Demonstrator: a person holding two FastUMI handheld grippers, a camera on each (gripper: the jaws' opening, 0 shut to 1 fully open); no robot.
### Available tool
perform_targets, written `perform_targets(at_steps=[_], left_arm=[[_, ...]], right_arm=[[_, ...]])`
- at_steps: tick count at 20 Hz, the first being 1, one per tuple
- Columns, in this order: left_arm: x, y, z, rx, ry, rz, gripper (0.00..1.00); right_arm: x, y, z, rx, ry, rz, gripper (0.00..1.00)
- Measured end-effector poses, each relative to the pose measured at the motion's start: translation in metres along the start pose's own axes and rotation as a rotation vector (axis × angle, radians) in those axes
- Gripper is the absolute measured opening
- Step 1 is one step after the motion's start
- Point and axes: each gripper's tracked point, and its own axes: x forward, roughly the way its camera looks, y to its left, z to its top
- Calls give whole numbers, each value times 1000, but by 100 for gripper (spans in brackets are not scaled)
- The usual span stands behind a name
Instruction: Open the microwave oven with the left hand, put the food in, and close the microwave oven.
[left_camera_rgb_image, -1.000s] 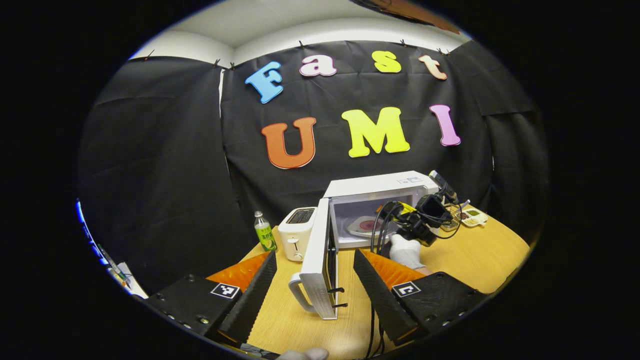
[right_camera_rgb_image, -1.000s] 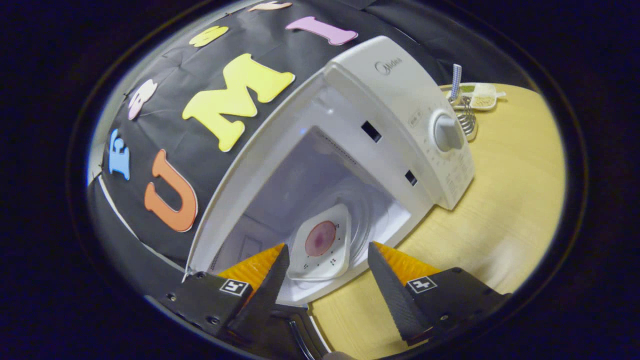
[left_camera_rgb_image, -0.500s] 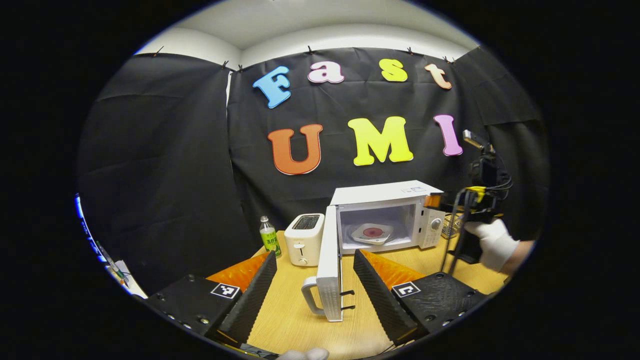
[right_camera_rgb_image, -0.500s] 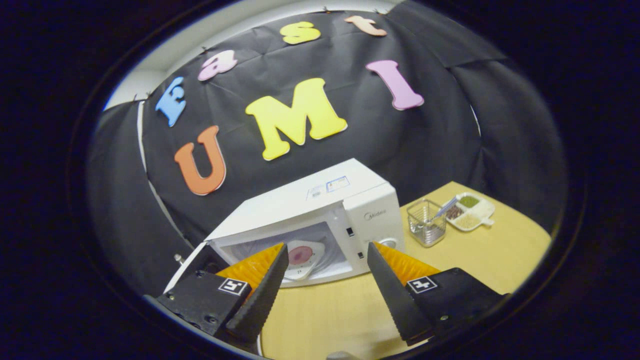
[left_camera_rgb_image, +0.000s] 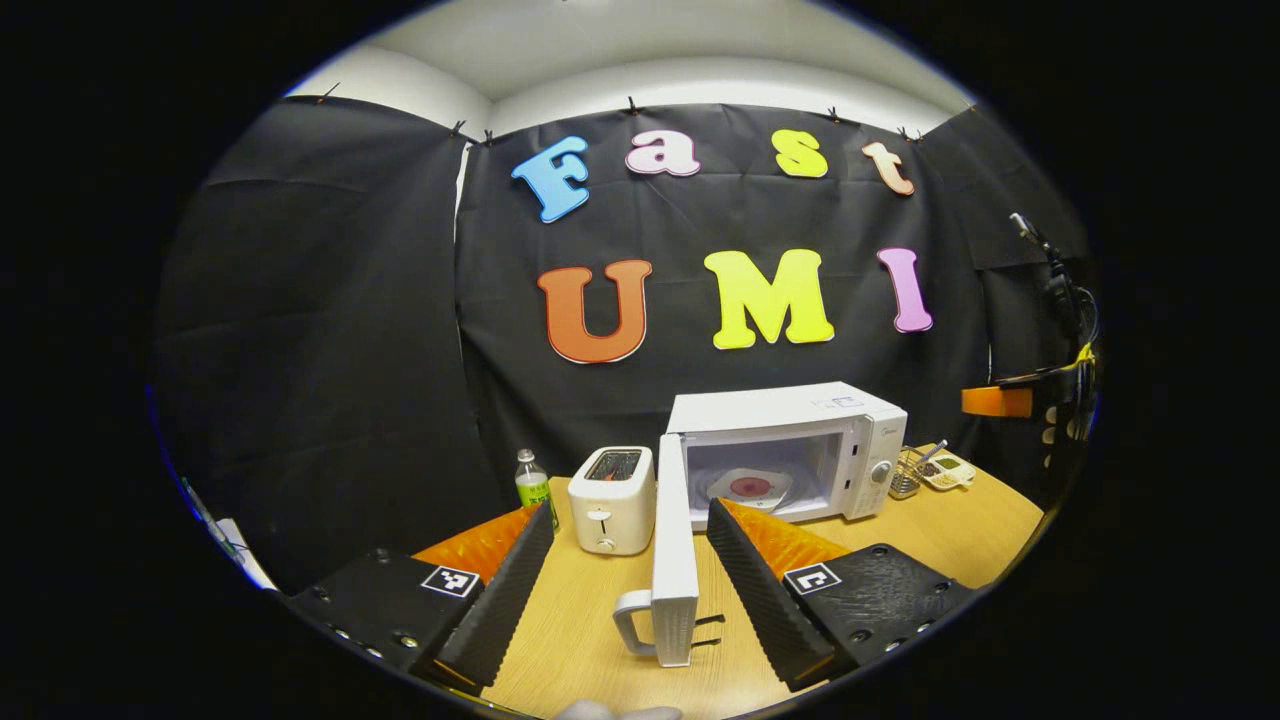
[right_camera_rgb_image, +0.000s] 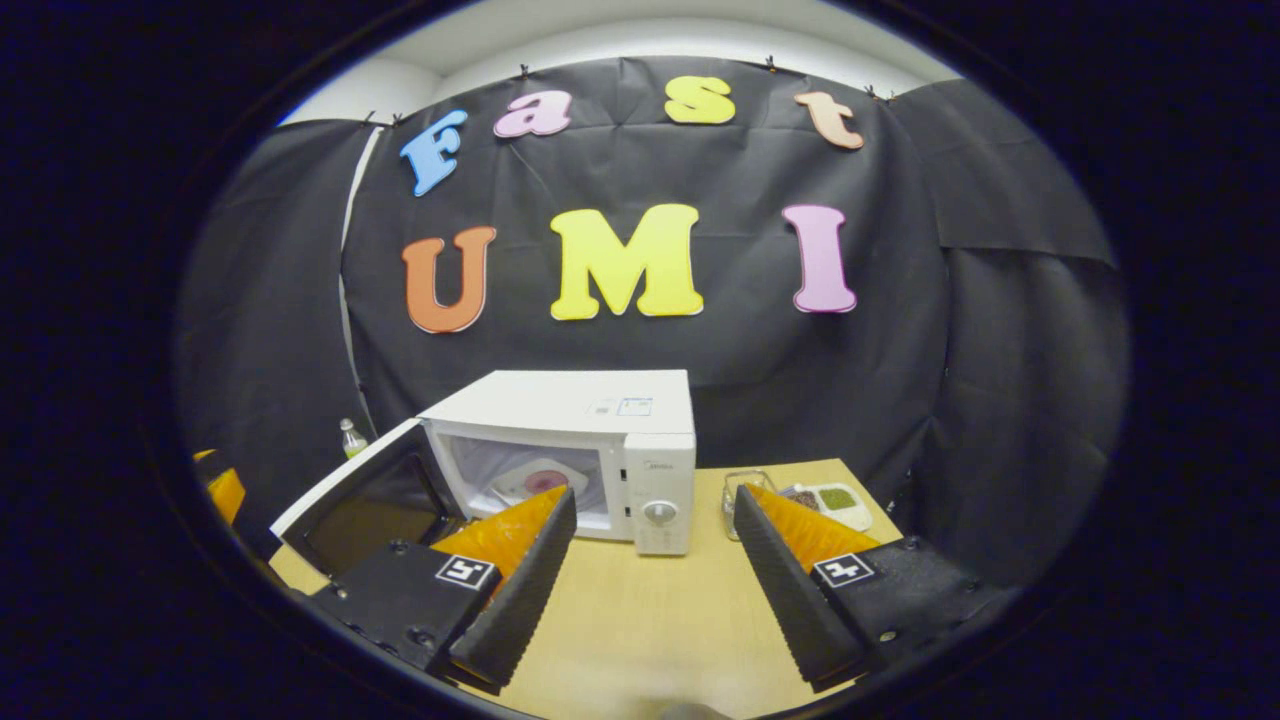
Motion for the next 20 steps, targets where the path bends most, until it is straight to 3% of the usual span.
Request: perform_targets(at_steps=[1, 2, 3, 4, 5, 6, 7, 8, 9, 10, 12, 17, 20], left_arm=[[3, 0, 1, 3, -5, 1, 95], [4, 2, 2, 6, -9, 1, 82], [7, 0, 0, 3, -8, -8, 89], [9, -1, 0, 2, -8, -9, 72], [9, -3, -4, 3, -5, -22, 65], [9, -4, -4, 15, -6, -23, 71], [11, 2, -4, 27, -18, 0, 50], [12, 8, -4, 41, -28, 15, 29], [15, 13, -6, 40, -34, 23, 16], [17, 14, -11, 31, -31, 26, 8], [22, 19, -29, 2, -9, 25, 0], [37, 55, -97, -58, 126, 103, 0], [46, 44, -132, -39, 182, 76, 0]], right_arm=[[-5, -6, 1, -5, 5, -10, 100], [-10, -11, 4, -9, 2, -14, 100], [-13, -16, 8, -16, -3, -23, 100], [-16, -21, 12, -24, -10, -31, 100], [-19, -25, 14, -31, -17, -38, 100], [-21, -28, 17, -35, -23, -43, 100], [-22, -31, 17, -36, -18, -47, 92], [-24, -33, 15, -32, -7, -50, 100], [-25, -35, 12, -27, 5, -50, 100], [-27, -35, 11, -22, 10, -50, 100], [-31, -40, 10, -20, 17, -57, 100], [-43, -51, 11, -3, 34, -79, 100], [-52, -58, 10, -4, 44, -101, 100]])
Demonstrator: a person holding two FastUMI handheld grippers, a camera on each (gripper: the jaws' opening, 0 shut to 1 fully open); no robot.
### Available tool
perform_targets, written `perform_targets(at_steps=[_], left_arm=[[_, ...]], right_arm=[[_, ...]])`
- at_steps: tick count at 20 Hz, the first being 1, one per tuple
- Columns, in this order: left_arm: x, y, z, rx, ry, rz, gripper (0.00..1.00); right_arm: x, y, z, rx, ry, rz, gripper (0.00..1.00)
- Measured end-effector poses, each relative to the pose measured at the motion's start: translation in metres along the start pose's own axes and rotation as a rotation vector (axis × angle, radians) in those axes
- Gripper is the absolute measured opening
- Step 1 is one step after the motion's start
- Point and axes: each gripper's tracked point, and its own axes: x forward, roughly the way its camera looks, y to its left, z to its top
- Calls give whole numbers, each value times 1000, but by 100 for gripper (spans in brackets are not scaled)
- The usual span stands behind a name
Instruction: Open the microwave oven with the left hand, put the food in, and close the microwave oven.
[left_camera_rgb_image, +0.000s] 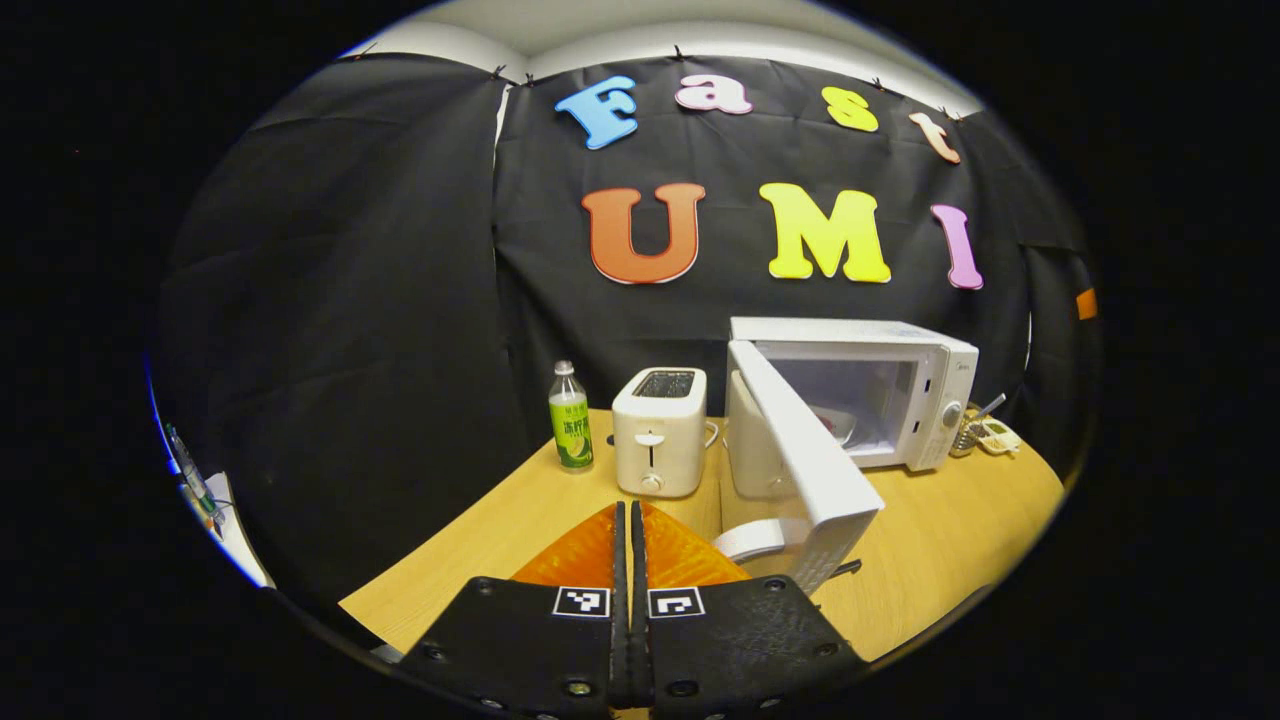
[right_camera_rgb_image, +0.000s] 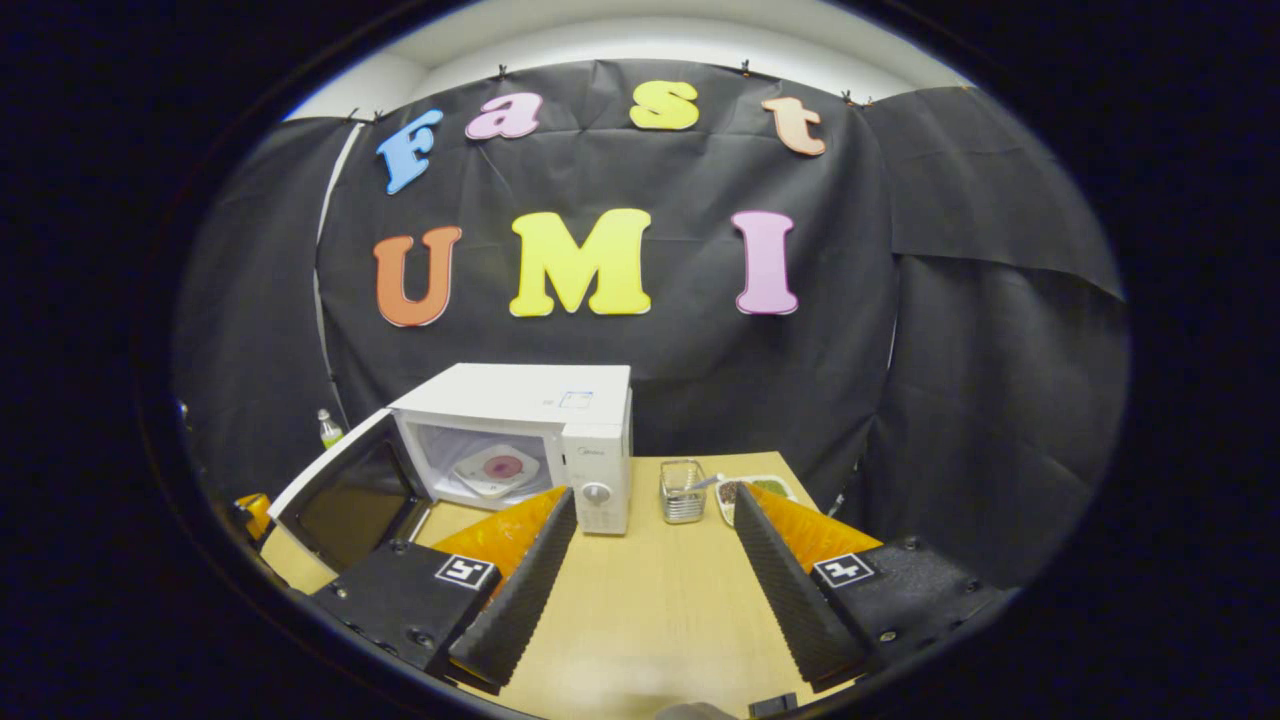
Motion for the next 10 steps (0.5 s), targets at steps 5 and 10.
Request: perform_targets(at_steps=[5, 10], left_arm=[[4, -29, -9, 82, 6, -63, 0], [5, -91, 2, 138, -47, -162, 0]], right_arm=[[-16, -13, -7, 46, 26, -31, 100], [-16, -33, -9, 51, 56, -56, 100]])
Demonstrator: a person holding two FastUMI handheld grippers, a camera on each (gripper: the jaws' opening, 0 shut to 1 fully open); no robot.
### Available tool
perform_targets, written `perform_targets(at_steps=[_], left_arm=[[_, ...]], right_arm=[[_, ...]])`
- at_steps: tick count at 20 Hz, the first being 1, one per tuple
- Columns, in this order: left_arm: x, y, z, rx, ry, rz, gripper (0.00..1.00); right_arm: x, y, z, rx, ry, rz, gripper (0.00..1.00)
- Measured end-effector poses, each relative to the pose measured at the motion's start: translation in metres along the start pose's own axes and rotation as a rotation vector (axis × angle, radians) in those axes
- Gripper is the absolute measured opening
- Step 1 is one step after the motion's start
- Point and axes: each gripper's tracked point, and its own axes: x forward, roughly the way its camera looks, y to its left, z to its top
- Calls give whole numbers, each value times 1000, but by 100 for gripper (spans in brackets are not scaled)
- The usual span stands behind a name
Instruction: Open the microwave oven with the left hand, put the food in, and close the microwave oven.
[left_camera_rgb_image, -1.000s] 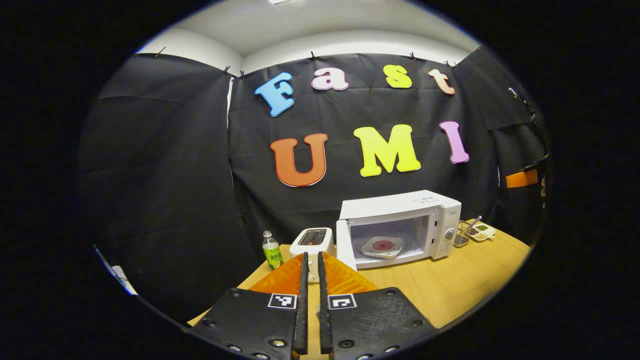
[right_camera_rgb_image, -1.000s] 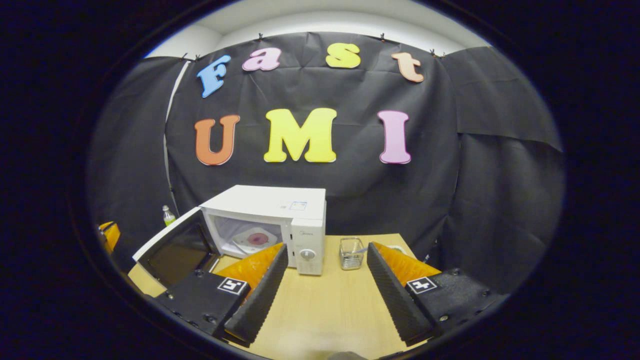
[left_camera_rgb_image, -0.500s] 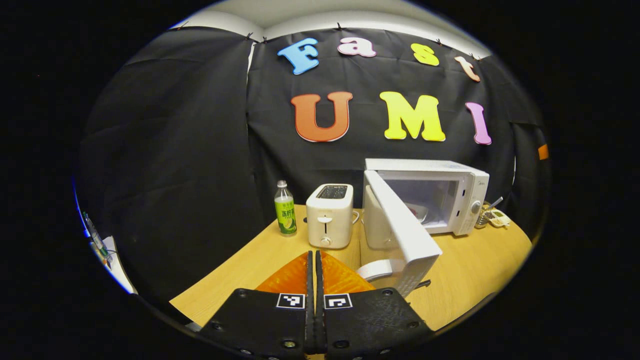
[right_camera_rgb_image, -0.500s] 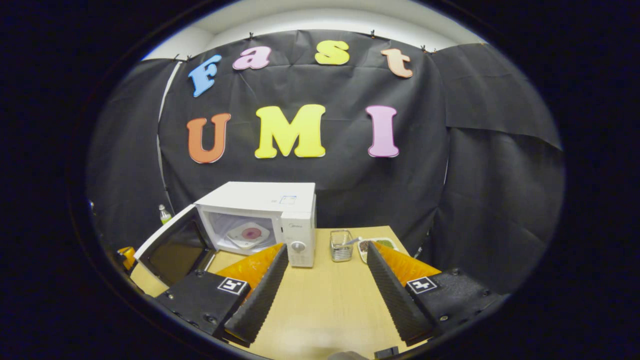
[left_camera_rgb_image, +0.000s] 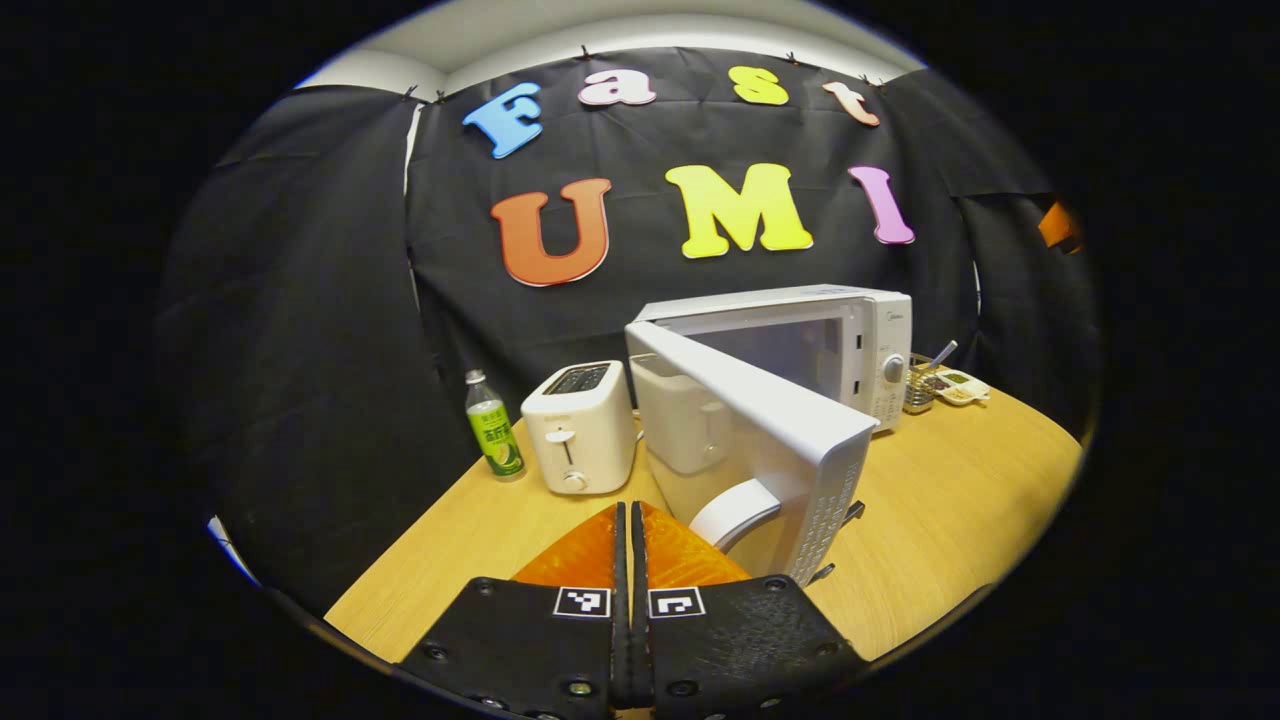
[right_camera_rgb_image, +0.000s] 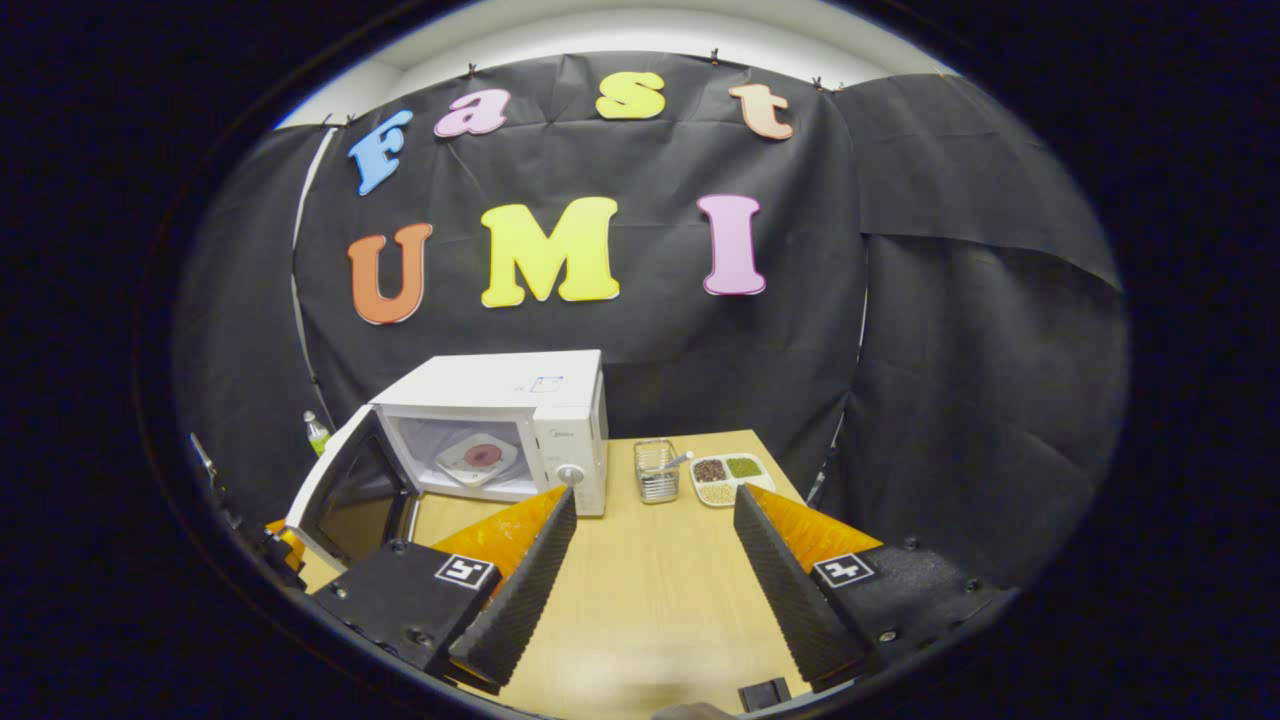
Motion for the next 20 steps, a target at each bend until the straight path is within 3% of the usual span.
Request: perform_targets(at_steps=[3, 4, 7, 8, 9, 10, 11, 12, 15, 16, 17, 20], left_arm=[[11, -47, 7, -2, -5, -74, 0], [17, -59, 10, 0, -7, -90, 0], [37, -100, 19, -15, -16, -147, 0], [46, -111, 25, -13, -28, -159, 0], [55, -123, 28, -8, -30, -172, 0], [64, -135, 31, -2, -30, -189, 0], [74, -146, 34, -2, -31, -203, 0], [83, -157, 38, -2, -36, -219, 0], [111, -182, 47, -5, -45, -258, 0], [121, -190, 49, 2, -43, -267, 0], [132, -197, 52, 10, -46, -275, 0], [159, -215, 62, 12, -62, -303, 0]], right_arm=[[4, -9, -1, -3, 17, -8, 100], [6, -10, 0, 0, 20, -9, 92], [7, -16, -2, 7, 31, -14, 92], [7, -20, -2, 8, 36, -19, 100], [8, -23, -2, 12, 36, -25, 100], [9, -27, 0, 15, 39, -29, 92], [10, -30, -2, 19, 41, -36, 100], [11, -33, -1, 24, 45, -41, 92], [16, -39, -1, 31, 55, -52, 92], [18, -41, -1, 31, 58, -57, 100], [20, -42, -2, 34, 62, -62, 92], [25, -45, -8, 47, 80, -74, 92]])
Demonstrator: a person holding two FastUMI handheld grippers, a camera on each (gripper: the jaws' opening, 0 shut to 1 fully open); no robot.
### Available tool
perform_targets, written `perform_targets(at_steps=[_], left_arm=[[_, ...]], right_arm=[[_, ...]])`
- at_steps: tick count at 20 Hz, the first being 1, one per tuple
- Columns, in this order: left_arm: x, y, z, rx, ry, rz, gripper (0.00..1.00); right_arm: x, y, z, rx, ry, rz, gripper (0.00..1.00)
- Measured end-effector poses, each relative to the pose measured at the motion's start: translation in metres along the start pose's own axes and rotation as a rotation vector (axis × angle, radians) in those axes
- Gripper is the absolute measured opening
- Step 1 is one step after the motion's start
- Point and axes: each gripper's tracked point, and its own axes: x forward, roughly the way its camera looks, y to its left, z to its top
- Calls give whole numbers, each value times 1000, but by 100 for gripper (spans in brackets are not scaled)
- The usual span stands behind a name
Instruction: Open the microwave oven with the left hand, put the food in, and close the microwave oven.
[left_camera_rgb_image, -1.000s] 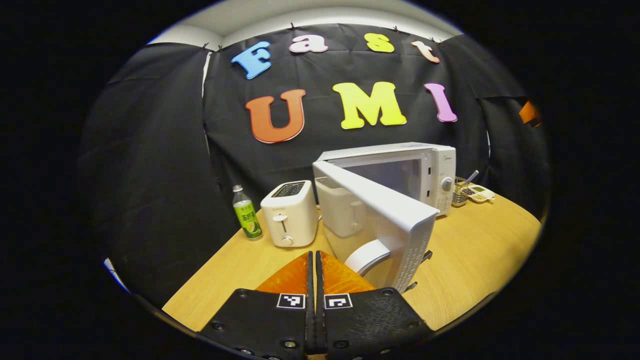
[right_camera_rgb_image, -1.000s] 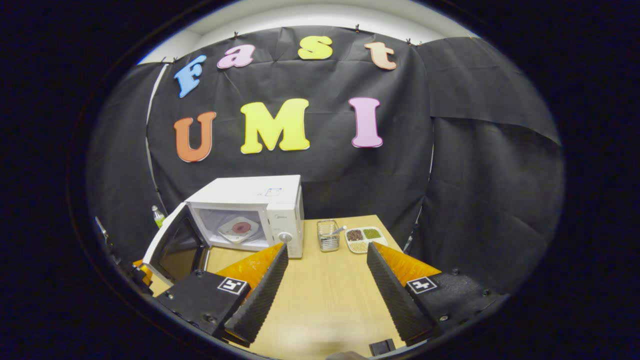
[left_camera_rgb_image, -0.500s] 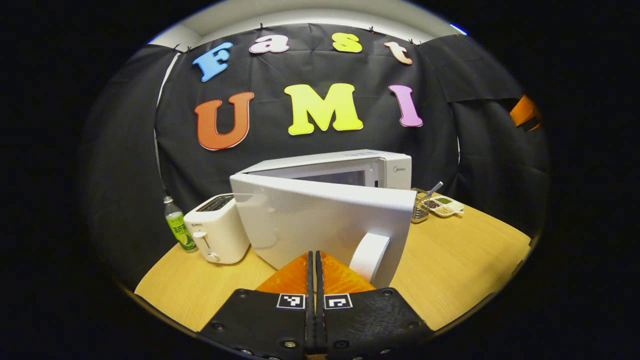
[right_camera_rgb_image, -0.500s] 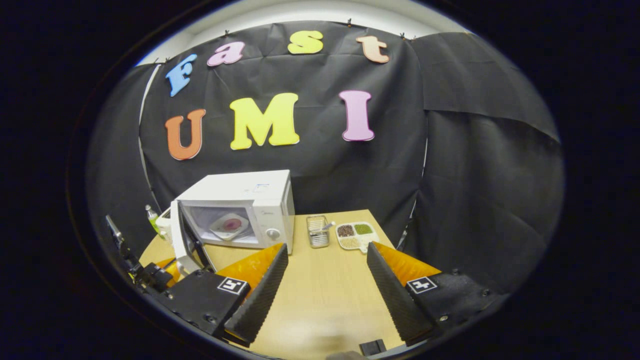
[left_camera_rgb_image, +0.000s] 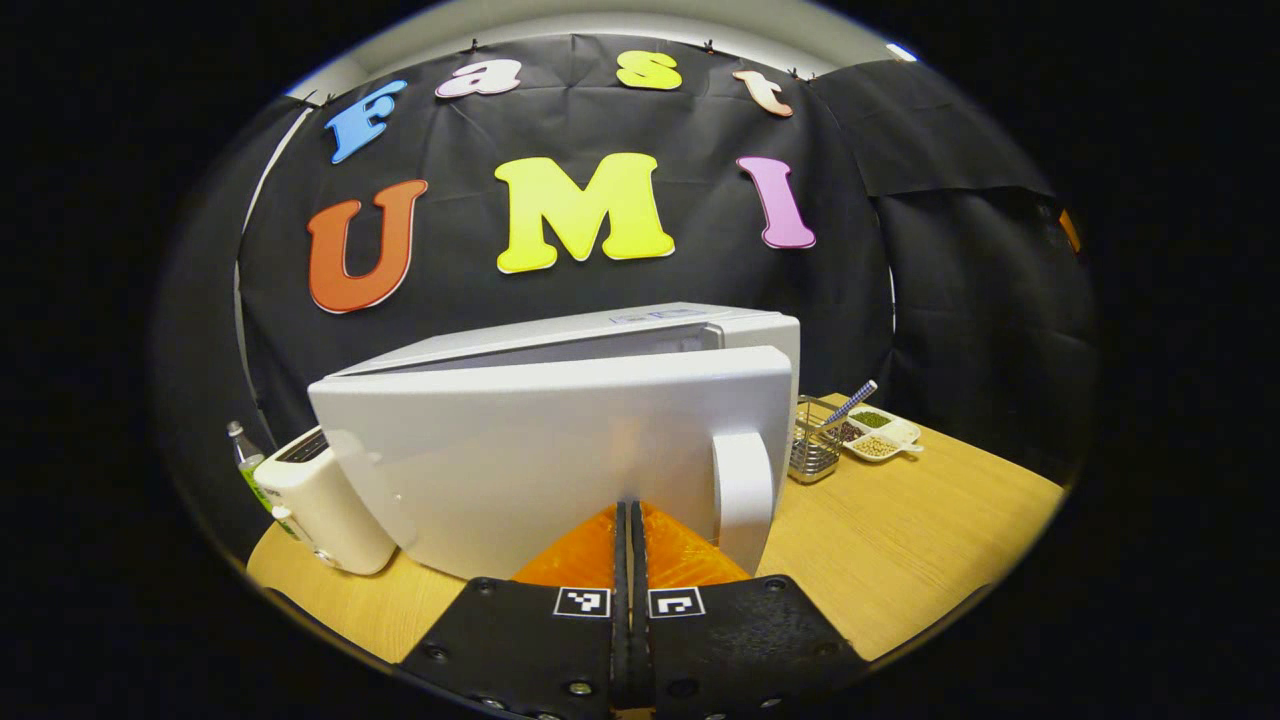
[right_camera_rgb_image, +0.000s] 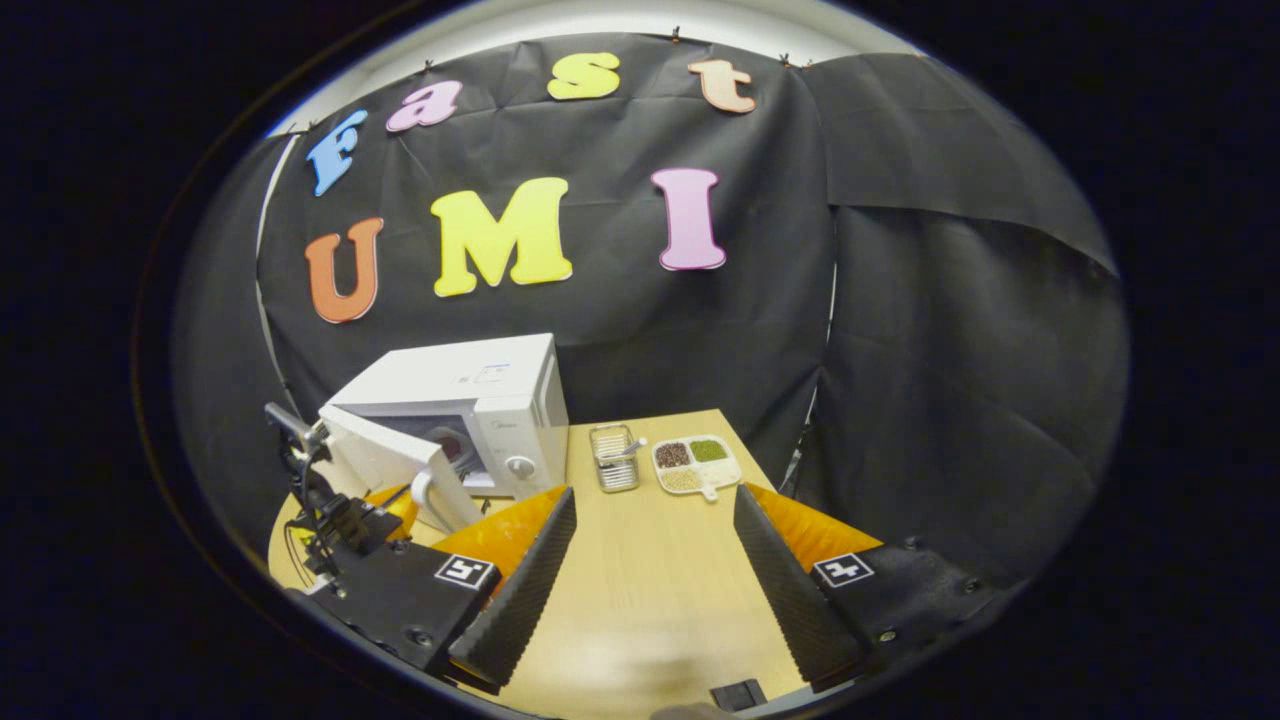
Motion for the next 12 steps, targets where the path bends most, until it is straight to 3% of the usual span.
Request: perform_targets(at_steps=[1, 7, 12], left_arm=[[8, -4, 2, -3, -1, -9, 0], [56, -16, 11, -16, -9, -22, 0], [64, -16, 13, -36, -8, -4, 0]], right_arm=[[1, -1, 0, 6, 4, -5, 100], [4, 1, 0, 14, 6, -15, 100], [5, 3, 1, 4, 12, -7, 100]])
